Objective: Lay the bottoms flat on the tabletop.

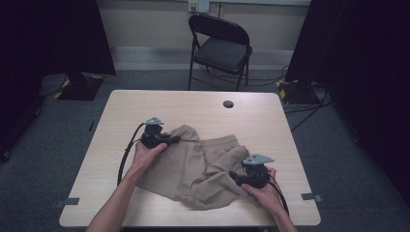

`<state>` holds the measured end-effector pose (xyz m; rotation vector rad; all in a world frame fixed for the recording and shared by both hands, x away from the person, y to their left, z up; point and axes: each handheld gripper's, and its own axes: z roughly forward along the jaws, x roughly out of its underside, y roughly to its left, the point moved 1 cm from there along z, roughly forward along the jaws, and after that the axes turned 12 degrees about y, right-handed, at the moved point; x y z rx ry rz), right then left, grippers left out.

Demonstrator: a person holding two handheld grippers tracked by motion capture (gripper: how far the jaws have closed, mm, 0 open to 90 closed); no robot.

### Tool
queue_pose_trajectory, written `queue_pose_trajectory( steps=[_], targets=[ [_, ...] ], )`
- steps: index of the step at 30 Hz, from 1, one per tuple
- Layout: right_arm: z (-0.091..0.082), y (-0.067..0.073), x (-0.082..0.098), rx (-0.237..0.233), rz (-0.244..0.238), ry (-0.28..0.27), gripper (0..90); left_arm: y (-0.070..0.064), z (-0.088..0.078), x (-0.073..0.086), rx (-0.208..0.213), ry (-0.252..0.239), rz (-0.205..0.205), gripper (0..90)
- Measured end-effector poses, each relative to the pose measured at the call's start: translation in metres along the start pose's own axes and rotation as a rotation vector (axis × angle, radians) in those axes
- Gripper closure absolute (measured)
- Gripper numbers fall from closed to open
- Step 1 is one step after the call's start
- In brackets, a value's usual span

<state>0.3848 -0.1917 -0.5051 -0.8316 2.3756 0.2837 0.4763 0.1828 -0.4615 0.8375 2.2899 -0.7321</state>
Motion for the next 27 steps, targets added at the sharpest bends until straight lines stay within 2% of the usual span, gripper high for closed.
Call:
queue_pose_trajectory(
  steps=[4,7,10,13,18,19,20,21,22,23,24,27],
  targets=[
    [0.000,0.000,0.000,0.001,0.000,0.000,36.0,-0.013,-0.026,0.014,-0.024,-0.017,0.045,81.2],
    [0.000,0.000,0.000,0.001,0.000,0.001,36.0,-0.022,-0.043,0.029,-0.005,-0.039,0.060,81.4],
    [0.000,0.000,0.000,0.001,0.000,0.000,36.0,-0.029,-0.061,0.048,0.013,-0.034,0.076,82.0],
    [0.000,0.000,0.000,0.001,0.000,0.000,36.0,-0.032,-0.072,0.071,0.038,-0.040,0.057,82.4],
    [0.000,0.000,0.000,0.001,0.000,0.001,36.0,-0.030,-0.071,0.115,0.024,0.067,0.042,82.6],
    [0.000,0.000,0.000,0.001,0.001,0.001,36.0,-0.028,-0.069,0.120,0.010,0.091,0.045,82.6],
    [0.000,0.000,0.000,0.002,0.001,0.001,36.0,-0.026,-0.066,0.125,0.012,0.109,0.034,82.6],
    [0.000,0.000,0.000,0.002,0.001,0.001,36.0,-0.023,-0.064,0.127,0.016,0.115,0.020,82.5],
    [0.000,0.000,0.000,0.002,0.001,0.001,36.0,-0.021,-0.061,0.130,-0.002,0.127,0.013,82.3],
    [0.000,0.000,0.000,0.002,0.001,0.001,36.0,-0.020,-0.059,0.131,-0.012,0.124,0.020,81.0],
    [0.000,0.000,0.000,0.002,0.001,0.001,36.0,-0.019,-0.059,0.131,-0.007,0.121,0.011,79.4],
    [0.000,0.000,0.000,0.002,0.001,0.001,36.0,-0.021,-0.060,0.128,0.000,0.103,0.006,63.7]
  ],
)
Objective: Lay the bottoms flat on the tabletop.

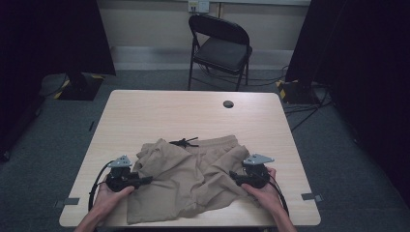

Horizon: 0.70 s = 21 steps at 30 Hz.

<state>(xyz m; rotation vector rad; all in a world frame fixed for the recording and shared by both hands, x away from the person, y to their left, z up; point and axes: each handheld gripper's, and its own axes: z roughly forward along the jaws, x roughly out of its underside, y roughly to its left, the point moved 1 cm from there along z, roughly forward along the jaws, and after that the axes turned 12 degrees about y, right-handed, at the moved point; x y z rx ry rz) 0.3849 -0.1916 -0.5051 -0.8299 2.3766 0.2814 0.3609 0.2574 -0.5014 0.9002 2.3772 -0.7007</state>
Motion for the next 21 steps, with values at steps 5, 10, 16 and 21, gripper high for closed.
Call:
queue_pose_trajectory(
  steps=[5,10,16,21],
  targets=[
    [0.000,0.000,0.000,0.000,0.000,0.000,36.0,-0.004,-0.013,-0.008,-0.042,-0.059,-0.006,40.2],
    [0.000,0.000,0.000,0.000,0.000,0.000,36.0,-0.001,-0.026,-0.025,-0.056,-0.120,-0.007,26.9],
    [0.000,0.000,0.000,0.000,0.000,0.000,36.0,0.006,-0.030,-0.066,-0.057,-0.180,-0.005,24.4],
    [0.000,0.000,0.000,0.000,0.000,0.000,36.0,0.015,-0.012,-0.102,-0.046,-0.184,0.004,26.9]
  ],
)
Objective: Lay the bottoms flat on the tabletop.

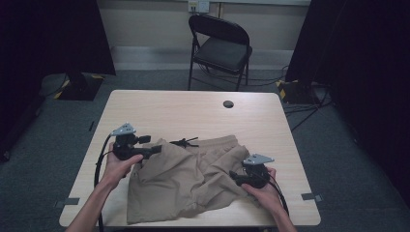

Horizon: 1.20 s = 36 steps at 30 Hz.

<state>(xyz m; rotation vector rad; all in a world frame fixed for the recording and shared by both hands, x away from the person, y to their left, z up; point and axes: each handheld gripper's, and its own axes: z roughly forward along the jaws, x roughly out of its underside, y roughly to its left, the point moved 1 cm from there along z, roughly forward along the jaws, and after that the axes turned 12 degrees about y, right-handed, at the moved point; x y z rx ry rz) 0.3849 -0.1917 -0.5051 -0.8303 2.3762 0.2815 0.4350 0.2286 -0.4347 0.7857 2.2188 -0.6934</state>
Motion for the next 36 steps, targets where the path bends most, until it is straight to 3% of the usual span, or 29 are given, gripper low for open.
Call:
queue_pose_trajectory(
  steps=[3,5,6,8,9,11,13,15,16,18,22,27,32,36],
  targets=[
    [0.000,0.000,0.000,0.000,0.000,0.000,36.0,0.004,0.019,-0.007,-0.009,0.040,-0.005,27.7],
    [0.000,0.000,0.000,0.000,0.000,0.000,36.0,0.006,0.035,-0.005,-0.028,0.084,-0.017,28.4],
    [0.000,0.000,0.000,0.000,0.000,0.000,36.0,0.005,0.040,-0.002,-0.033,0.109,-0.005,30.7],
    [0.000,0.000,0.000,0.000,0.000,0.000,36.0,0.004,0.047,0.007,-0.001,0.129,0.008,50.5],
    [0.000,0.000,0.000,-0.001,0.000,0.000,36.0,0.003,0.048,0.010,0.004,0.133,0.001,56.4],
    [0.000,0.000,0.000,-0.001,0.000,-0.001,36.0,0.000,0.042,0.019,0.040,0.131,0.015,70.0],
    [0.000,0.000,0.000,-0.001,0.000,0.000,36.0,-0.006,0.032,0.025,0.061,0.127,0.036,76.1],
    [0.000,0.000,0.000,-0.001,-0.001,0.000,36.0,-0.009,0.022,0.030,0.070,0.106,0.033,80.9],
    [0.000,0.000,0.000,0.000,0.000,0.000,36.0,-0.012,0.014,0.034,0.095,0.083,0.029,82.2],
    [0.000,0.000,0.000,0.000,0.000,0.000,36.0,-0.018,0.002,0.044,0.093,0.088,0.054,83.2],
    [0.000,0.000,0.000,0.000,-0.001,0.000,36.0,-0.026,-0.016,0.071,0.118,0.098,0.043,84.3],
    [0.000,0.000,0.000,0.000,0.000,0.000,36.0,-0.028,-0.017,0.100,0.115,0.169,0.045,84.5],
    [0.000,0.000,0.000,0.000,0.000,0.000,36.0,-0.027,-0.008,0.109,0.094,0.219,0.044,82.3],
    [0.000,0.000,0.000,0.000,-0.001,0.000,36.0,-0.030,-0.011,0.105,0.107,0.199,0.040,71.0]
  ],
)
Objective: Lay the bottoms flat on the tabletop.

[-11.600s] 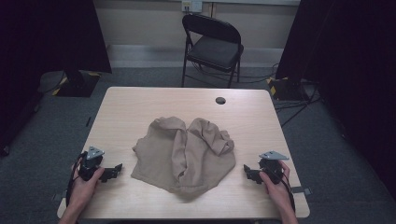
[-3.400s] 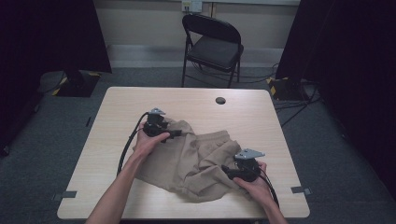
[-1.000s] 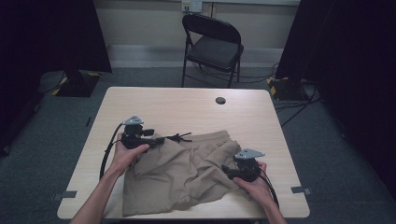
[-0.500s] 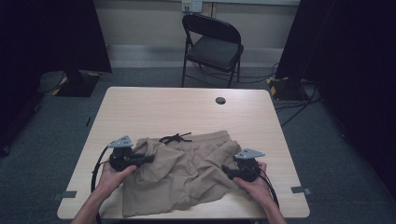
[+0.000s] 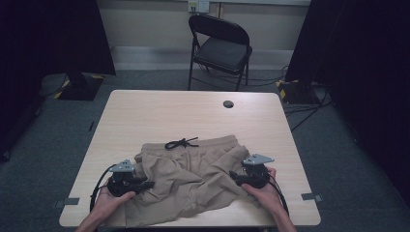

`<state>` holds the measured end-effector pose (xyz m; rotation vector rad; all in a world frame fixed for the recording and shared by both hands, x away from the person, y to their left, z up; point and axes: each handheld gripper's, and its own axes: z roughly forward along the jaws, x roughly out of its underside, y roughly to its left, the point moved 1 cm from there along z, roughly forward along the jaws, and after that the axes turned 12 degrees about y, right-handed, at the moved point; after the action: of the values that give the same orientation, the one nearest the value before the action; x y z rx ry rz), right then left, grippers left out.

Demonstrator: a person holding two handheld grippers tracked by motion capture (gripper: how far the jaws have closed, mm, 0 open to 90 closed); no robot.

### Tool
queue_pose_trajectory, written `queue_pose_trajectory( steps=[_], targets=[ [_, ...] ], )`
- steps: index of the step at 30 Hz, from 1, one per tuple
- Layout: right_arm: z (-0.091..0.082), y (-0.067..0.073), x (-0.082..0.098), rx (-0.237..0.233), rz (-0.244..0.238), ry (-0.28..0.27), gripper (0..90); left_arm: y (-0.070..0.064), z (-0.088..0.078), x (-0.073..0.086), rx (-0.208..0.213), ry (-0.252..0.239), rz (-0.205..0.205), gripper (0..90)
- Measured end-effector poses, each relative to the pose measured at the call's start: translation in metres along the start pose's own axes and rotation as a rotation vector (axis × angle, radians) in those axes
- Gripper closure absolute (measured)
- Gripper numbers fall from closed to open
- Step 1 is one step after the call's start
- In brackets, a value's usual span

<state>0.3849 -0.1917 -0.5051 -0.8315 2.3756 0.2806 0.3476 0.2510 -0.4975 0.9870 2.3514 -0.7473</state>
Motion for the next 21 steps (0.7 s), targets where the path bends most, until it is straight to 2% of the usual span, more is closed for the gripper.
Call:
queue_pose_trajectory(
  steps=[4,6,8,11,14,18,21],
  targets=[
    [-0.001,0.000,0.000,-0.004,-0.003,0.004,35.4,0.002,-0.015,-0.002,-0.003,-0.049,-0.012,65.7],
    [-0.002,-0.001,-0.002,-0.011,0.000,0.030,29.8,0.004,-0.022,-0.002,-0.012,-0.076,-0.020,64.4],
    [-0.007,-0.003,-0.005,-0.020,0.017,0.036,28.2,0.007,-0.030,-0.004,-0.027,-0.094,-0.027,62.8],
    [-0.017,-0.007,-0.014,-0.031,0.046,-0.002,30.2,0.012,-0.038,-0.010,-0.039,-0.124,-0.035,60.2],
    [-0.029,-0.010,-0.029,-0.068,0.050,-0.061,34.3,0.014,-0.042,-0.025,-0.046,-0.136,-0.015,57.6],
    [-0.037,-0.010,-0.052,-0.087,0.041,-0.111,43.4,0.022,-0.054,-0.047,-0.050,-0.203,-0.035,55.6],
    [-0.029,-0.012,-0.072,-0.077,0.028,-0.100,60.4,0.031,-0.054,-0.064,-0.069,-0.214,-0.050,56.0]
  ],
)
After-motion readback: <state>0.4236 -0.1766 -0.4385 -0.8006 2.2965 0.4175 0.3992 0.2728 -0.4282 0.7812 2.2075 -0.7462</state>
